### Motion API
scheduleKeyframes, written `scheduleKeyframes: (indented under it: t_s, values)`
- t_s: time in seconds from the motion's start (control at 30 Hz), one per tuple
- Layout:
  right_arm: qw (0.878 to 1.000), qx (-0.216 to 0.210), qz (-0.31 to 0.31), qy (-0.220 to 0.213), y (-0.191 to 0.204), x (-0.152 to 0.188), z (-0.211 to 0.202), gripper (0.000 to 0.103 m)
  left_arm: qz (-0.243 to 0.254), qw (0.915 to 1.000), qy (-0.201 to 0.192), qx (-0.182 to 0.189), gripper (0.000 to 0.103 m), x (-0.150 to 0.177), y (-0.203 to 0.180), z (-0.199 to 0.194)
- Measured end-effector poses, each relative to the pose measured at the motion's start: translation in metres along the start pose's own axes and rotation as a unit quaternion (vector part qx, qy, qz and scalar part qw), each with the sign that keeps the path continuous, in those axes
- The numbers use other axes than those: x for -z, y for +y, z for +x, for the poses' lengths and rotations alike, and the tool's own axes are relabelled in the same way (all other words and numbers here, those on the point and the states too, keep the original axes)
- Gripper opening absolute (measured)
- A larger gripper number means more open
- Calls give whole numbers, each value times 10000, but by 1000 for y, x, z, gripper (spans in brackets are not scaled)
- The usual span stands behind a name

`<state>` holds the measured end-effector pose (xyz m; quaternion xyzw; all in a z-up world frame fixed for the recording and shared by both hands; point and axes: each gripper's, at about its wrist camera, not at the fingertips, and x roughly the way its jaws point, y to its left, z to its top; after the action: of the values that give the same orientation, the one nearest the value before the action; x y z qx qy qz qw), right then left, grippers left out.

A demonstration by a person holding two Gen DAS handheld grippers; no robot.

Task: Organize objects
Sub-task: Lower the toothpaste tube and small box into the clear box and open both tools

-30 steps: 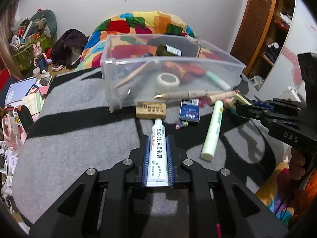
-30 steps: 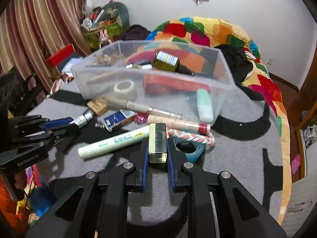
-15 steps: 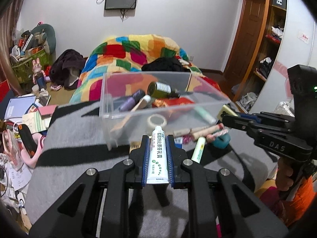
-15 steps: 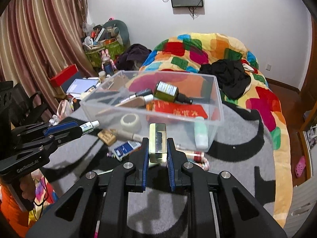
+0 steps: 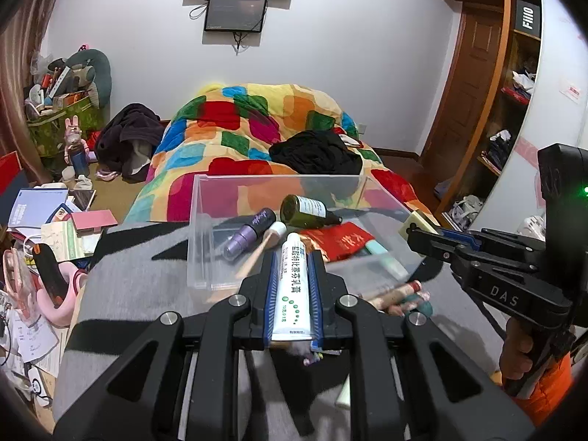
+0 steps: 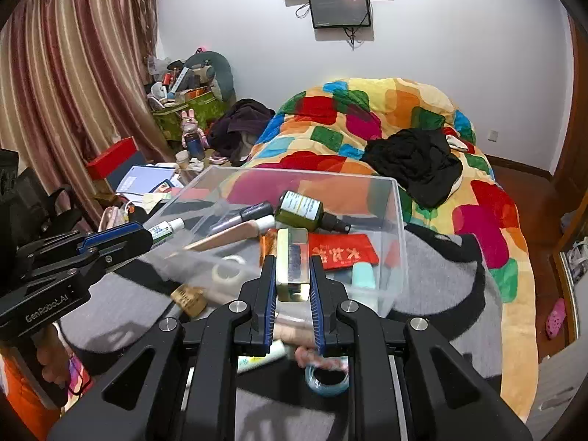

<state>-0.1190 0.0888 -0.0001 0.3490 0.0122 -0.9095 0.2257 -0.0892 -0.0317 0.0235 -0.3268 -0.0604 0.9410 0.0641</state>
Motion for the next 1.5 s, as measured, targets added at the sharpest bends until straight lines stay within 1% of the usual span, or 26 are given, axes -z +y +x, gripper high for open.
scheduleKeyframes:
  t_s: [0.13,0.33,0.5,0.63,0.77,0.83,0.93,1.13,1.2,1.27,1.37,1.4,1.5]
  values:
    - [9999,32,63,95,-5,-6,13,15,-52,9999,97,-22,16,-5,3,14]
    - [9991,25,123,403,-9,-6,39,15,-154,9992,368,-40,16,-5,8,38]
    - [9987,8,112,491,-7,-8,48,15,-194,9988,453,9,16,-8,8,45]
    - [9987,62,38,502,-3,-8,50,15,-196,9986,486,26,17,-7,7,46]
    - [9986,125,-9,512,-2,-8,49,18,-203,9985,514,47,17,-8,6,45]
    - [9987,110,-11,498,-2,-8,48,19,-185,9987,480,52,18,-9,6,41]
    - [9989,88,-11,453,-2,-7,42,22,-184,9990,397,80,23,-12,4,34]
    - [9994,78,-51,325,-3,-5,27,29,-78,9996,257,73,24,-14,-1,21]
    - [9996,80,-64,277,-4,-3,21,31,-31,9997,237,73,28,-12,-3,17]
    - [9997,96,-70,214,-5,-2,13,36,-3,9997,224,55,37,-9,-4,13]
    - [9998,140,-88,137,-7,2,3,41,42,9997,256,42,42,-3,-5,9]
    - [9998,153,-92,126,-8,3,1,41,63,9996,289,37,43,0,-5,8]
    - [9997,203,-115,115,-11,7,-6,43,127,9992,369,-19,52,9,-6,6]
